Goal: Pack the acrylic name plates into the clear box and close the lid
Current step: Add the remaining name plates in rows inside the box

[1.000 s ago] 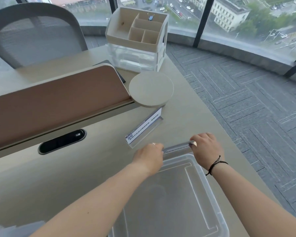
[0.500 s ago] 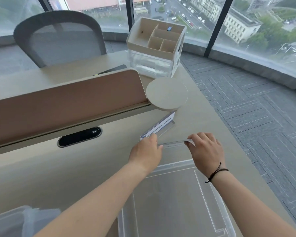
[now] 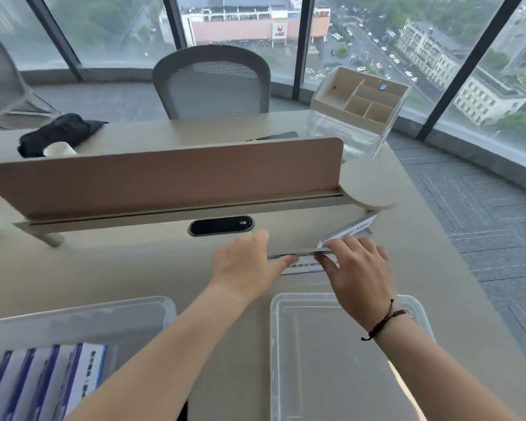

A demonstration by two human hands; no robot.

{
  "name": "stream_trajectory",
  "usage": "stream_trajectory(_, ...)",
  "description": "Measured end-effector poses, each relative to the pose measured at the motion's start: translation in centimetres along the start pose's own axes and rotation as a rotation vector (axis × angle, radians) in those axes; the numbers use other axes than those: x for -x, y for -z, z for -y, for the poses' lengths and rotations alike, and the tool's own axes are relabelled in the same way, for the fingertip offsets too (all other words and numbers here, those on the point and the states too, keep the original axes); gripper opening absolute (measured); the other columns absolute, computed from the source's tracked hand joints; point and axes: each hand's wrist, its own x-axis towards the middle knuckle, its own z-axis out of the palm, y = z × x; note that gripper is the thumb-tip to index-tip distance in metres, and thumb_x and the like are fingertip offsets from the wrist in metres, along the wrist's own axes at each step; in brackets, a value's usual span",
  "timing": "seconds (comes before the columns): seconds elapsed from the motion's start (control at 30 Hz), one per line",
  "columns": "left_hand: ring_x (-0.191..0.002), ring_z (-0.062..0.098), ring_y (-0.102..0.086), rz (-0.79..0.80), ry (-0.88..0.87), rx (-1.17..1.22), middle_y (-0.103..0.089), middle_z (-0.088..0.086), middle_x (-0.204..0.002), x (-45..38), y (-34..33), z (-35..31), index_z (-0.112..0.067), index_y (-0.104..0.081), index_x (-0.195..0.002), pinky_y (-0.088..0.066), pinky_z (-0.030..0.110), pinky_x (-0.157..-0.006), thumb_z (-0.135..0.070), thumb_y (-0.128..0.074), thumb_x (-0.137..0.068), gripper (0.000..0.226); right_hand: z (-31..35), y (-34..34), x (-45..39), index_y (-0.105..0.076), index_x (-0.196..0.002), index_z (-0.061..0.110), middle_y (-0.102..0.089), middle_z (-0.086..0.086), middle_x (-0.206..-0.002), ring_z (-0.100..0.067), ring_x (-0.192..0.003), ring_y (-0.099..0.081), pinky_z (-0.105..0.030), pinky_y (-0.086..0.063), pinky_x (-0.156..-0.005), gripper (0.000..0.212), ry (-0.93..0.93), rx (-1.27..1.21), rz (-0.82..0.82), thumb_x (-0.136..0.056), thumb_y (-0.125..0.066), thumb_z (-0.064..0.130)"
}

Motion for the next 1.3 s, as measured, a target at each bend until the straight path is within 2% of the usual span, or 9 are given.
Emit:
stream_trajectory(0.17, -0.062, 0.025, -0.050, -0.088, 0.086, -0.009, -0.046, -0.005, -0.063, 3.4, 4.2, 5.6, -0.021, -0.027, -0.065, -0.032, 0.032, -0.052, -0.079, -0.056, -0.071, 0.065, 6.6, 0.6, -0.5, -0.065, -0.088, 0.026, -0.063, 0.008, -0.079, -0.024, -0.081, -0.058, -0.038, -0.044, -0.070, 0.023, 0.123, -0.036, 0.016, -0.091, -0.055, 0.047)
stream_trajectory(0.27, -0.061, 0.024, -0.050, -0.126, 0.146, -0.021, -0.046, -0.005, -0.062, 5.7, 6.2, 9.4, -0.021, -0.027, -0.064, -0.033, 0.032, -0.053, -0.082, -0.054, -0.070, 0.067, 11.0, 0.7, -0.6, -0.064, -0.088, 0.026, -0.064, 0.009, -0.079, -0.022, -0.080, -0.058, -0.038, -0.044, -0.069, 0.022, 0.205, -0.068, 0.036, -0.089, -0.060, 0.048)
stream_trajectory(0.4, -0.056, 0.019, -0.045, -0.163, 0.208, -0.026, -0.047, -0.006, -0.060, 9.6, 8.6, 14.8, -0.020, -0.034, -0.066, -0.027, 0.031, -0.049, -0.083, -0.051, -0.071, 0.065, 16.9, 0.6, -0.2, -0.063, -0.085, 0.027, -0.063, 0.010, -0.076, -0.021, -0.077, -0.056, -0.036, -0.040, -0.066, 0.025, 0.327, -0.117, 0.050, -0.087, -0.062, 0.052)
stream_trajectory(0.6, -0.060, 0.014, -0.051, -0.202, 0.348, 0.048, -0.052, -0.007, -0.060, 16.0, 9.6, 21.2, -0.020, -0.043, -0.066, -0.036, 0.029, -0.048, -0.083, -0.046, -0.074, 0.064, 25.0, -0.5, 1.3, -0.062, -0.075, 0.025, -0.060, 0.011, -0.066, -0.018, -0.069, -0.053, -0.035, -0.039, -0.065, 0.044, 0.451, -0.207, 0.061, -0.084, -0.052, 0.067)
stream_trajectory(0.77, -0.061, 0.016, -0.052, -0.148, 0.414, 0.024, -0.051, -0.005, -0.062, 19.5, 9.6, 25.2, -0.019, -0.044, -0.062, -0.032, 0.029, -0.048, -0.082, -0.043, -0.076, 0.065, 29.2, -2.9, 2.8, -0.063, -0.077, 0.026, -0.062, 0.011, -0.068, -0.018, -0.070, -0.054, -0.034, -0.040, -0.066, 0.050, 0.530, -0.211, 0.165, -0.085, -0.044, 0.071)
stream_trajectory(1.03, -0.070, 0.021, -0.054, 0.019, 0.478, 0.027, -0.052, -0.005, -0.071, 23.9, 8.1, 27.4, -0.024, -0.037, -0.065, -0.041, 0.032, -0.058, -0.070, -0.032, -0.091, 0.053, 33.2, -5.8, 4.5, -0.065, -0.084, 0.027, -0.064, 0.011, -0.077, -0.018, -0.080, -0.057, -0.031, -0.044, -0.068, 0.052, 0.684, -0.208, 0.339, -0.081, -0.041, 0.073)
stream_trajectory(1.13, -0.075, 0.023, -0.059, 0.067, 0.445, -0.008, -0.060, -0.003, -0.077, 25.1, 6.7, 27.2, -0.024, -0.041, -0.073, -0.043, 0.032, -0.061, -0.062, -0.029, -0.096, 0.046, 33.7, -6.3, 4.7, -0.067, -0.093, 0.028, -0.065, 0.011, -0.088, -0.017, -0.091, -0.058, -0.029, -0.044, -0.076, 0.051, 0.761, -0.186, 0.467, -0.081, -0.045, 0.072)
stream_trajectory(1.3, -0.083, 0.027, -0.064, 0.194, 0.397, -0.006, -0.067, 0.004, -0.091, 25.8, 4.3, 26.8, -0.019, -0.059, -0.094, -0.044, 0.033, -0.066, -0.050, -0.031, -0.100, 0.042, 34.0, -8.0, 5.3, -0.065, -0.105, 0.029, -0.062, 0.010, -0.107, -0.015, -0.109, -0.053, -0.029, -0.040, -0.091, 0.047, 0.836, -0.128, 0.647, -0.082, -0.053, 0.069)
